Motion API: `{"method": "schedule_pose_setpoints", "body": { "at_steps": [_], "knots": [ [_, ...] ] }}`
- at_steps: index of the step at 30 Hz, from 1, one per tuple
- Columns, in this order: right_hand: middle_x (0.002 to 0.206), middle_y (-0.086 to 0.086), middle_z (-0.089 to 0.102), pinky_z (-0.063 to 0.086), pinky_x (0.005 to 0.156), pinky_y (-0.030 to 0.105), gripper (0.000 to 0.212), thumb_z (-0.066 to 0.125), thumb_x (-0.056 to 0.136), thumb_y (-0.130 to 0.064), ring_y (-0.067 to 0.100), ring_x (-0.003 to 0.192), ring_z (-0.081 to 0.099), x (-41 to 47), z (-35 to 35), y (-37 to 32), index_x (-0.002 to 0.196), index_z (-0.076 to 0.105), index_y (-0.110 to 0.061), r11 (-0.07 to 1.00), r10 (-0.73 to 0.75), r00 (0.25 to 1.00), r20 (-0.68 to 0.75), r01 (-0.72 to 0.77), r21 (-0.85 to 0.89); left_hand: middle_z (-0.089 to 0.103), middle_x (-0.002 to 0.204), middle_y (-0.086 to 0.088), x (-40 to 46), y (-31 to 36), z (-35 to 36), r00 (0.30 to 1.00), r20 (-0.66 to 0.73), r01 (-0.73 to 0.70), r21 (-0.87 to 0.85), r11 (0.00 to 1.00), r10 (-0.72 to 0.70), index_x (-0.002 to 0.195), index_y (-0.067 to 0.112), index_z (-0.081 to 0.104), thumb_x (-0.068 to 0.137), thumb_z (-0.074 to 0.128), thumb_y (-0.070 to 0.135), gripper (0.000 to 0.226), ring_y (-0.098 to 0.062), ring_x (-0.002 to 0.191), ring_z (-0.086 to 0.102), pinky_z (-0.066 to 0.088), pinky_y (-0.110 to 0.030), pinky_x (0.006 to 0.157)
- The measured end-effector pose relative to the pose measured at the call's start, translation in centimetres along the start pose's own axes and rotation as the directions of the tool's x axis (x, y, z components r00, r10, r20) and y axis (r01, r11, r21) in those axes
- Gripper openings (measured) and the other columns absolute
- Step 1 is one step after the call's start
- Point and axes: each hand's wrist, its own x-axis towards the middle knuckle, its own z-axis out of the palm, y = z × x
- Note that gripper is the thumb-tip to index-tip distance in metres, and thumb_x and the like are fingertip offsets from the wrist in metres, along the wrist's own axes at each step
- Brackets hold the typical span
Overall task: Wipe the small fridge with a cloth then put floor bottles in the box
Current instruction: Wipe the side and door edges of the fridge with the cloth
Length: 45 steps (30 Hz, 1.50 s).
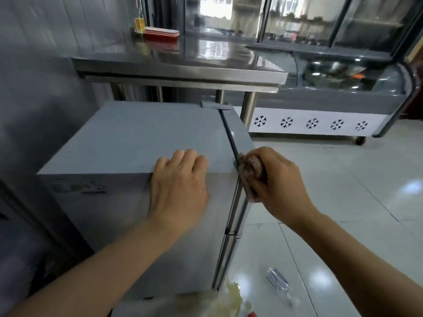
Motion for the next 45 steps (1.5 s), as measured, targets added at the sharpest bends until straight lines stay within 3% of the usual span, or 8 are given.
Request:
{"method": "schedule_pose_setpoints", "body": {
  "at_steps": [4,9,12,17,28,34,41,45],
  "knots": [
    [0.103,0.008,0.063,0.044,0.08,0.033,0.029,0.052,0.08,-0.014,0.024,0.095,0.055,0.5,-2.2,-0.9,0.103,0.063,-0.003,0.999,-0.006,0.966,0.258,-0.007,0.052,0.054,0.078,-0.005,0.7,0.4,-2.0,0.977,0.214,0.011,-0.028,1.0,-0.005,0.081,0.012,0.059,0.055,0.071,0.009,0.029,-0.027,0.072,0.053,0.04,-0.036,0.06],
    [0.131,0.008,0.051,0.041,0.101,0.034,0.033,0.06,0.088,-0.011,0.023,0.119,0.048,1.2,-4.3,-0.5,0.121,0.059,-0.005,0.993,0.049,0.894,0.446,-0.091,0.072,0.056,0.09,-0.005,2.3,0.8,-4.6,0.889,0.459,0.01,-0.015,1.0,-0.002,0.09,0.014,0.059,0.056,0.071,0.008,0.036,-0.027,0.081,0.055,0.044,-0.036,0.065],
    [0.126,0.008,0.045,0.046,0.094,0.032,0.029,0.06,0.089,-0.015,0.024,0.115,0.046,2.0,-5.3,-0.3,0.117,0.061,-0.008,0.989,0.118,0.864,0.49,-0.146,0.02,0.047,0.114,-0.003,3.8,0.9,-6.0,0.765,0.644,0.017,-0.002,1.0,-0.011,0.113,0.017,0.049,0.078,0.059,0.02,0.036,-0.025,0.105,0.047,0.041,-0.035,0.083],
    [0.109,0.003,0.043,0.036,0.083,0.026,0.029,0.058,0.09,-0.031,0.02,0.1,0.037,4.8,-8.5,0.4,0.118,0.061,-0.023,0.992,0.108,0.855,0.508,-0.062,-0.107,0.046,0.116,-0.006,7.7,1.8,-9.3,0.639,0.766,0.098,0.003,0.995,-0.066,0.106,0.013,0.049,0.086,0.052,0.022,0.022,-0.026,0.11,0.048,0.043,-0.039,0.082],
    [0.119,0.001,0.053,0.047,0.081,0.029,0.038,0.064,0.086,-0.014,0.018,0.105,0.05,13.7,-15.3,0.9,0.123,0.053,-0.016,0.987,0.156,0.826,0.541,-0.157,-0.045,0.048,0.112,-0.004,16.3,1.9,-14.7,0.718,0.688,0.171,-0.025,0.985,-0.107,0.104,0.016,0.047,0.086,0.056,0.021,0.02,-0.022,0.101,0.049,0.037,-0.031,0.075],
    [0.084,-0.007,0.055,0.029,0.052,0.015,0.019,0.064,0.085,-0.036,0.014,0.07,0.052,19.6,-13.9,0.7,0.092,0.054,-0.022,0.974,0.221,0.876,0.428,-0.224,-0.044,0.048,0.117,-0.005,21.1,-1.1,-14.4,0.726,0.68,0.174,-0.039,0.984,-0.101,0.111,0.016,0.047,0.087,0.055,0.02,0.026,-0.023,0.105,0.048,0.04,-0.033,0.081],
    [0.096,0.006,0.066,0.036,0.059,0.027,0.017,0.061,0.083,-0.023,0.024,0.074,0.055,27.2,-8.5,2.8,0.097,0.059,-0.014,0.94,0.341,0.897,0.283,-0.333,-0.075,0.044,0.131,-0.005,27.9,-5.9,-8.9,0.72,0.692,0.144,-0.068,0.987,-0.057,0.132,0.015,0.038,0.087,0.053,0.019,0.047,-0.024,0.12,0.043,0.04,-0.036,0.093],
    [0.104,0.009,0.064,0.041,0.062,0.031,0.021,0.06,0.084,-0.023,0.03,0.085,0.06,32.2,-5.0,4.8,0.102,0.058,-0.011,0.929,0.37,0.904,0.214,-0.36,-0.086,0.044,0.132,-0.002,32.0,-8.4,-4.8,0.765,0.643,0.093,-0.086,0.992,-0.016,0.13,0.017,0.04,0.086,0.055,0.023,0.047,-0.024,0.12,0.043,0.039,-0.036,0.094]
  ]
}}
